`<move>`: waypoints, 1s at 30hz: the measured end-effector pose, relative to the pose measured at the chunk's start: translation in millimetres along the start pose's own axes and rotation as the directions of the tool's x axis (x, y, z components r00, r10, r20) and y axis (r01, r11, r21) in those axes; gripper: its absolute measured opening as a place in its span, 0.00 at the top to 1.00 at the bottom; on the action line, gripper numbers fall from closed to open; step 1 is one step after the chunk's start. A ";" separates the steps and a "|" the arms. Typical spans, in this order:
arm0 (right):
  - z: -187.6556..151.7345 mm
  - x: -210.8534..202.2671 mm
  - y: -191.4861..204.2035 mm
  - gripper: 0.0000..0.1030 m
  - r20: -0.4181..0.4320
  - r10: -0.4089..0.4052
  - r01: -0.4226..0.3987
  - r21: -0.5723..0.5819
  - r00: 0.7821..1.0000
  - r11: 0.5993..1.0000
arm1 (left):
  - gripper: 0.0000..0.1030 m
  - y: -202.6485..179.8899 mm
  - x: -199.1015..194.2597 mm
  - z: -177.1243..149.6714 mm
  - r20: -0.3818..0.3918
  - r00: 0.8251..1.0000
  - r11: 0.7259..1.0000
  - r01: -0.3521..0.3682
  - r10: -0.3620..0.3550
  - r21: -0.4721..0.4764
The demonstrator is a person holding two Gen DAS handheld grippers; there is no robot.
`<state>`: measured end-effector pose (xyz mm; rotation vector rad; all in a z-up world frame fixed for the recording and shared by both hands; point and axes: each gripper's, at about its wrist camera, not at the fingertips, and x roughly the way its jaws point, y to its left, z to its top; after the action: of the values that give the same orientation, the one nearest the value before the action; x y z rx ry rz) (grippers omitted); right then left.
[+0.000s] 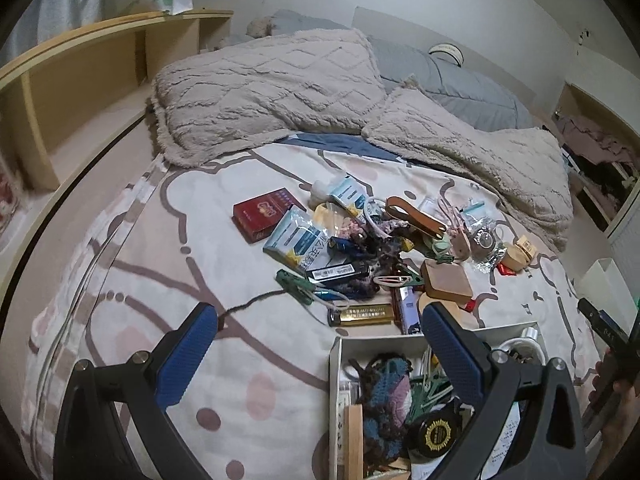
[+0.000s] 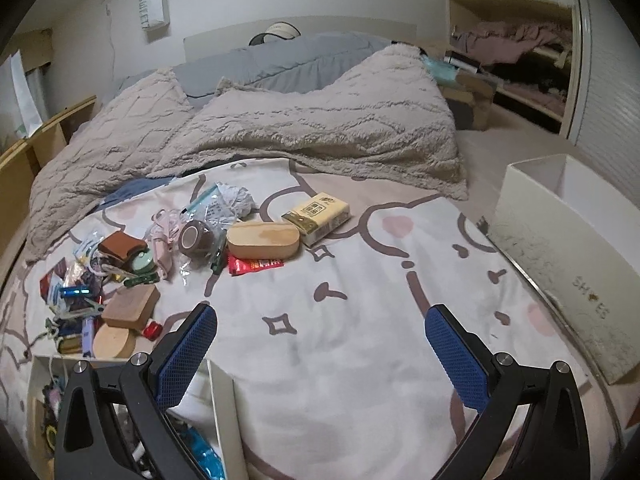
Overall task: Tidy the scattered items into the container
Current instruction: 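Move both tools over the bed toward the scattered items, then close the right gripper on the gold tissue pack while the left tool approaches the green clothespin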
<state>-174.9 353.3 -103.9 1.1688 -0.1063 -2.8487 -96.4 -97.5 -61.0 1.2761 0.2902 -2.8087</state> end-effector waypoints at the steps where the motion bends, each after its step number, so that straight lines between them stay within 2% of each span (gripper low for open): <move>1: 2.8 4.0 -1.9 0.00 -0.010 0.007 -0.007 0.006 1.000 1.000 | 0.00 -0.3 3.9 2.3 -0.011 1.000 1.000 0.002 -0.002 0.006; 4: 12.9 18.4 -8.2 0.00 -0.052 0.015 -0.014 0.019 0.999 1.000 | 0.00 -2.5 19.6 8.7 -0.048 0.999 1.000 -0.001 0.002 0.027; 8: 26.3 36.8 -17.9 0.00 -0.103 0.012 -0.009 0.035 0.995 0.999 | 0.00 -3.7 43.9 16.2 -0.084 0.995 0.997 -0.047 0.052 0.067; 12: 38.6 57.4 -24.8 0.00 -0.147 0.003 0.005 0.054 0.989 0.999 | 0.00 -0.9 71.1 21.2 -0.137 0.988 0.995 -0.057 0.067 0.079; 17: 56.3 83.5 -22.6 0.00 -0.183 -0.031 0.037 0.029 0.983 0.999 | 0.00 3.5 105.2 25.3 -0.193 0.974 0.989 -0.099 0.118 0.105; 22: 71.8 116.0 -19.8 0.00 -0.244 -0.095 0.094 -0.017 0.965 0.995 | 0.00 6.5 136.4 24.7 -0.245 0.955 0.980 -0.135 0.168 0.145; 26: 86.9 140.0 -24.5 0.00 -0.276 -0.097 0.104 0.012 0.956 0.994 | 0.00 8.5 154.3 21.0 -0.267 0.944 0.973 -0.148 0.192 0.175; 30: 103.7 162.6 -20.7 0.00 -0.289 -0.104 0.120 0.038 0.952 0.992 | 0.00 13.1 167.2 15.7 -0.297 0.937 0.975 -0.133 0.183 0.179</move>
<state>-364.0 364.8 -145.7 1.6340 -0.1077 -2.7463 -216.9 -106.9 -178.3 1.6972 -0.0272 -2.5313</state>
